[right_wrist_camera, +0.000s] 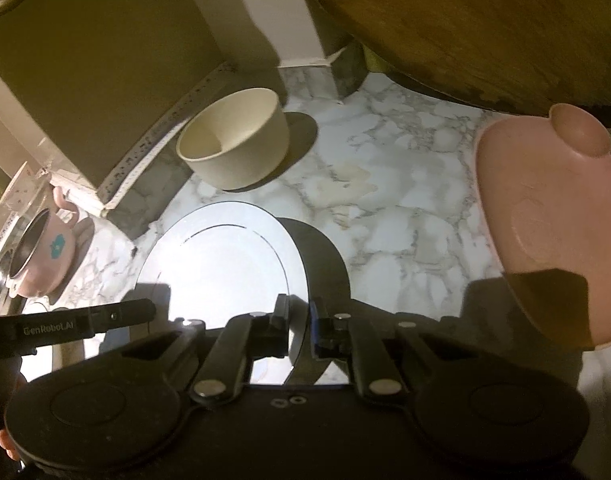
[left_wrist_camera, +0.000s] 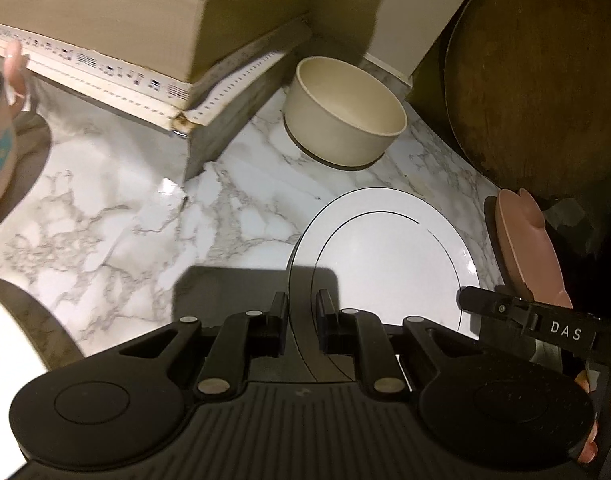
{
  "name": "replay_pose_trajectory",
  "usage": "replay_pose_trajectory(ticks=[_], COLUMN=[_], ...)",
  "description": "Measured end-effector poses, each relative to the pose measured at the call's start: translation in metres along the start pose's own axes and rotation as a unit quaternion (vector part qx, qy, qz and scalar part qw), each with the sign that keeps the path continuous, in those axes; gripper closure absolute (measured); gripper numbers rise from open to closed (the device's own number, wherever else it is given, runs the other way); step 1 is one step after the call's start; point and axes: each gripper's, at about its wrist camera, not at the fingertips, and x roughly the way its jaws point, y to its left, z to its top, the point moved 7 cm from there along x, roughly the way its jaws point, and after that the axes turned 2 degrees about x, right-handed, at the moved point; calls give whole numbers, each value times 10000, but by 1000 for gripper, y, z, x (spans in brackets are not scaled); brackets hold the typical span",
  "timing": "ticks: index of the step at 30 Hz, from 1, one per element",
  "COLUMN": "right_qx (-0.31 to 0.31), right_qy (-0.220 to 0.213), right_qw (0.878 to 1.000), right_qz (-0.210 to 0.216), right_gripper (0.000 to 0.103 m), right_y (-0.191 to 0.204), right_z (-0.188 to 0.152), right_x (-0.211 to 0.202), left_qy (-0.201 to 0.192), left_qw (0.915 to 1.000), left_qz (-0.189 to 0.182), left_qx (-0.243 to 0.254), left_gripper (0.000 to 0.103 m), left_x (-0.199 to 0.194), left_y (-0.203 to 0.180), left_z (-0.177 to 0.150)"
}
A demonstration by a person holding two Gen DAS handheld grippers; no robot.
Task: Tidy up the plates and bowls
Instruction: 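Lift the small white plate with both grippers toward the large white plate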
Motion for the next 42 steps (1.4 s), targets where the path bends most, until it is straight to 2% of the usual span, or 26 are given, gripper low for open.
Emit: replay_pose_trajectory(ticks=[12,21,42], right_qx=[-143,-331,-942], right_qy=[151,294,589], right_qw=[9995,9981,9895], right_qz=[243,425,929], right_gripper=[92,92,92], right_y=[41,89,192], right_z=[-3,-9,-29], right_x=[-3,-1,13], left_qy=[-77,-171,-484], left_qw=[9994,9977,9876], left_qz=[211,462,1002], left_qx=[-256,-474,-1105], left_gripper=[90,90,90], left_x=[-45,-81,-154], left_y=[25,58,134], left_z=[-5,-11,-45])
